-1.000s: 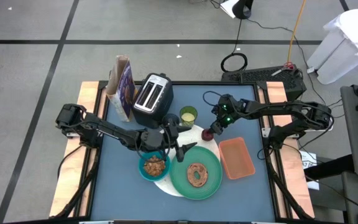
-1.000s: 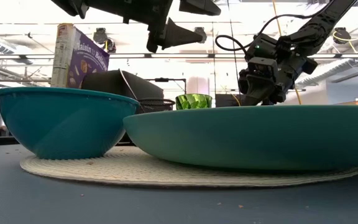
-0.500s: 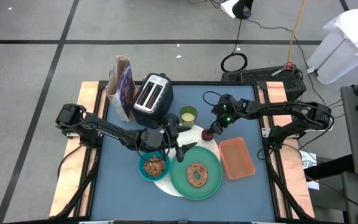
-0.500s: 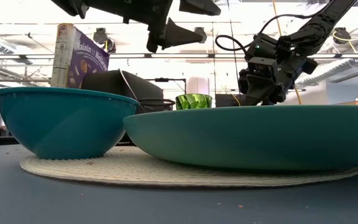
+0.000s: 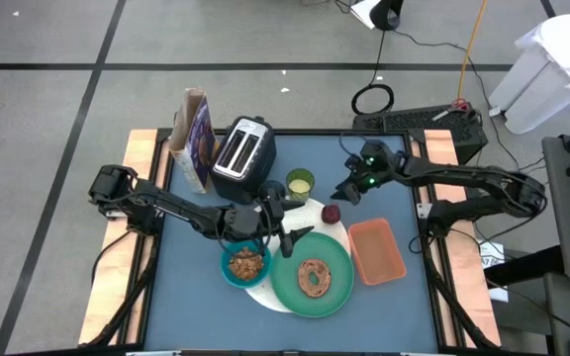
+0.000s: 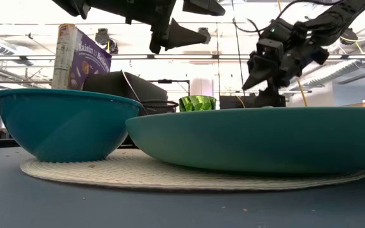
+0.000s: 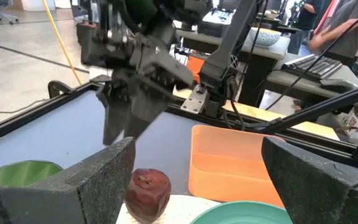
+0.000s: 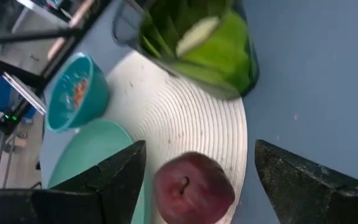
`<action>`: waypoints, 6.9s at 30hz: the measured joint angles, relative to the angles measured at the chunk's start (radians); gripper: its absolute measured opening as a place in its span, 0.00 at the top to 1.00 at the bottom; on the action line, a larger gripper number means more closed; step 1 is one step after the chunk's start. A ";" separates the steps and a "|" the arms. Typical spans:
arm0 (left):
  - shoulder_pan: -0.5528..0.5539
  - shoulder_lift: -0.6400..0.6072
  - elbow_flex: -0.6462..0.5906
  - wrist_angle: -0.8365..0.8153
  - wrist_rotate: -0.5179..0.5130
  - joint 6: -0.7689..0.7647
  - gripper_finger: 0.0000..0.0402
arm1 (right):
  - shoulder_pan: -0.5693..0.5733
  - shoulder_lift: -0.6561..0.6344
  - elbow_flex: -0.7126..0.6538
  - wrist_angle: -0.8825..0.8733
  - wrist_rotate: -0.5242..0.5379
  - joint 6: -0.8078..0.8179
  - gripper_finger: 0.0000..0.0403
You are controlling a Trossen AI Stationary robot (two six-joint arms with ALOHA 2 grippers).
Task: Arrange a breakfast setting
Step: Move the black spoon to the middle left of the table
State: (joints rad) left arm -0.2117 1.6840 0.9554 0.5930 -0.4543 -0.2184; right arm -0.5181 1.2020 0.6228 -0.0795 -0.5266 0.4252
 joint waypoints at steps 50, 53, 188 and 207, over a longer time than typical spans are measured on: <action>0.038 -0.167 0.000 -1.013 -0.280 -1.227 0.12 | -0.004 -0.274 0.000 -0.001 0.001 -0.027 0.28; 0.053 -0.146 0.000 -0.988 -0.282 -1.227 0.12 | -0.004 -0.274 0.000 -0.001 0.001 -0.027 0.28; 0.075 -0.394 -0.001 -0.303 -0.393 -0.445 0.98 | 0.113 -0.271 -0.001 0.266 0.013 0.020 0.28; 0.069 -0.130 -0.001 0.576 -0.330 -0.011 0.98 | 0.361 0.016 0.000 1.072 0.347 0.082 0.28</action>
State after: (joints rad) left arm -0.1425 1.5538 0.9548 1.1691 -0.7844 -0.2295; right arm -0.1574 1.2179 0.6224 0.9923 -0.1793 0.5076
